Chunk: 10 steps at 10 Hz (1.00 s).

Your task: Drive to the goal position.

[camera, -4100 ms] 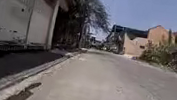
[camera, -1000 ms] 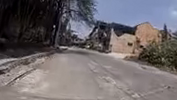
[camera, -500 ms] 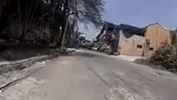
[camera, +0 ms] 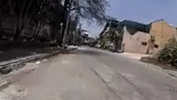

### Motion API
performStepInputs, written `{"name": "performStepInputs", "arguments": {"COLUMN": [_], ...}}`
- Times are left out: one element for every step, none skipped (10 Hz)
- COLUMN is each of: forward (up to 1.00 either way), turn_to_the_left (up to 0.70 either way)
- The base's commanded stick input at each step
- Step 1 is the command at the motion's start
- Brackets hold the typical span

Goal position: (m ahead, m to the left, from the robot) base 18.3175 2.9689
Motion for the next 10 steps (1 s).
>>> {"name": "performStepInputs", "arguments": {"forward": [1.00, 1.00, 1.00, 1.00, 1.00, 1.00, 1.00, 1.00, 1.00, 1.00], "turn_to_the_left": [-0.01, -0.03, -0.05, -0.31, -0.39, -0.38, -0.26, -0.07, -0.02, -0.01]}}
